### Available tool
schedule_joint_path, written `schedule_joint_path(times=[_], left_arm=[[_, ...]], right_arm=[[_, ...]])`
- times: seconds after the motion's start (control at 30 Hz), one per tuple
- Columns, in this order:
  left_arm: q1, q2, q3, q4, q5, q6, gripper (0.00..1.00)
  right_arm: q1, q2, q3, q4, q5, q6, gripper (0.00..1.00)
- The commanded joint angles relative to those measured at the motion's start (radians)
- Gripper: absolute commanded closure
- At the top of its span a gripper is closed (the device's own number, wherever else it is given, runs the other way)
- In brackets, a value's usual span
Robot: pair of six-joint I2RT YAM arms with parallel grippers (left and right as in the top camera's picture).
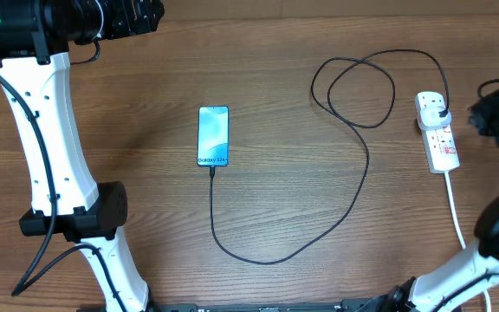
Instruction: Plug charger to phone and switch on socket
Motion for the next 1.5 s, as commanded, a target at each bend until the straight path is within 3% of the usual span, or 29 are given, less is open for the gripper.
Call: schedule_joint_path(times=[0.0,0.43,0.63,0.9,0.97,1.03,1.27,1.47], left_arm=[[-0.004,-0.008,0.0,0.001,-0.007,0.0,0.0],[-0.004,-0.008,0.0,0.001,-0.007,0.0,0.0],[-0.004,-0.008,0.0,0.001,-0.007,0.0,0.0],[-0.004,-0.008,0.0,0.001,-0.007,0.0,0.01],[-0.004,-0.008,0.0,0.001,-0.007,0.0,0.0],[-0.004,-0.008,0.0,0.002,-0.007,0.0,0.0],[-0.003,-0.008,0.0,0.001,-0.007,0.0,0.0],[-0.004,-0.008,0.0,0.001,-0.007,0.0,0.0]], right_arm=[[0.01,-0.148,0.044,-0.01,-0.022,-0.019,0.96],[0.115,-0.423,0.044,-0.172,-0.144,-0.212,0.91],[0.185,-0.56,0.044,-0.275,-0.144,-0.239,0.79],[0.218,-0.787,0.044,-0.44,-0.148,-0.238,0.4],[0.218,-0.847,0.044,-0.5,-0.147,-0.238,0.24],[0.218,-0.896,0.044,-0.555,-0.147,-0.238,0.0],[0.218,-1.01,0.044,-0.76,-0.147,-0.238,0.0],[0.218,-1.018,0.044,-0.808,-0.146,-0.238,0.0]])
